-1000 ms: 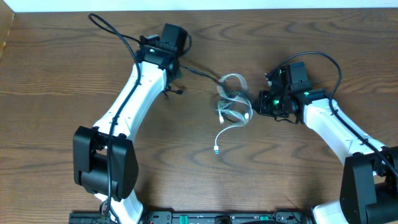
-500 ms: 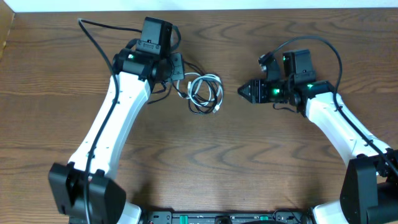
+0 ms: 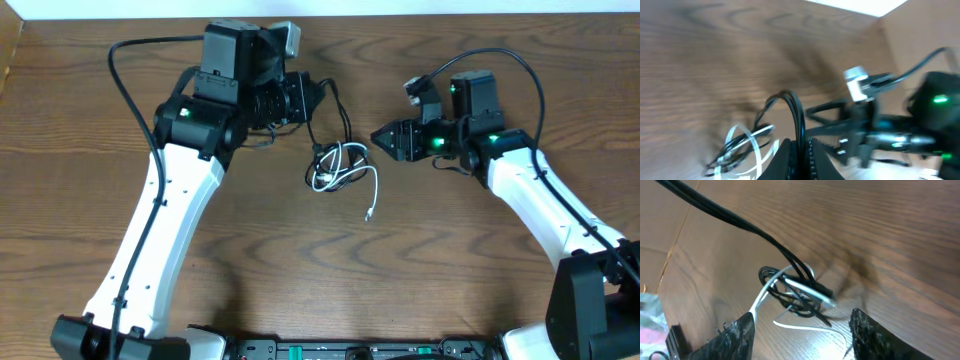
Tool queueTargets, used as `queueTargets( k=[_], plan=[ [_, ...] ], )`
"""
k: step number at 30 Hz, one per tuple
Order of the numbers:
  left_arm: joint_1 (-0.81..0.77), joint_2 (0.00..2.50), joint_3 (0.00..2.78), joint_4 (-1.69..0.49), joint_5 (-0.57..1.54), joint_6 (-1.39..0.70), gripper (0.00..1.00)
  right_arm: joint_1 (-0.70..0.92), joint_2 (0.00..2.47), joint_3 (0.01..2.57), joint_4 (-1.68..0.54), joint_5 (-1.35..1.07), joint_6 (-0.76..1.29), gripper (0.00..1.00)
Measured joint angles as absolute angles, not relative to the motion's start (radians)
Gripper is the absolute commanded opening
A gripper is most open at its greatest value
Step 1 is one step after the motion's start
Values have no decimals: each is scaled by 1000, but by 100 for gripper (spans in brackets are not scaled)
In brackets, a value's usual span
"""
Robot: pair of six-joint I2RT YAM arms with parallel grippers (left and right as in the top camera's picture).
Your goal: Untangle cables
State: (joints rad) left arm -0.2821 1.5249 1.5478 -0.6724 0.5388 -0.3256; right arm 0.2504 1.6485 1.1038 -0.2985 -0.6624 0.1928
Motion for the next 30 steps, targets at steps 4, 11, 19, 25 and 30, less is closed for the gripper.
queueTargets(
  k=[4,11,19,25,30],
  plan=[
    [-282,1520,1548,-616,610,-376,7,267,1652,1104,-296,-664,179,56],
    [-282,1520,1547,-458,752,-471,7,269,1673,1104,-277,-674,174,60],
    [-282,1520,1547,-410,878,-575,7,269,1674,1104,-147,-690,154,62],
    [-272,1520,1547,-334,963,-655,8,269,1674,1105,-167,-592,161,61],
    [-236,1520,1547,-246,1006,-757,7,268,1675,1105,-215,-540,180,59]
  ],
)
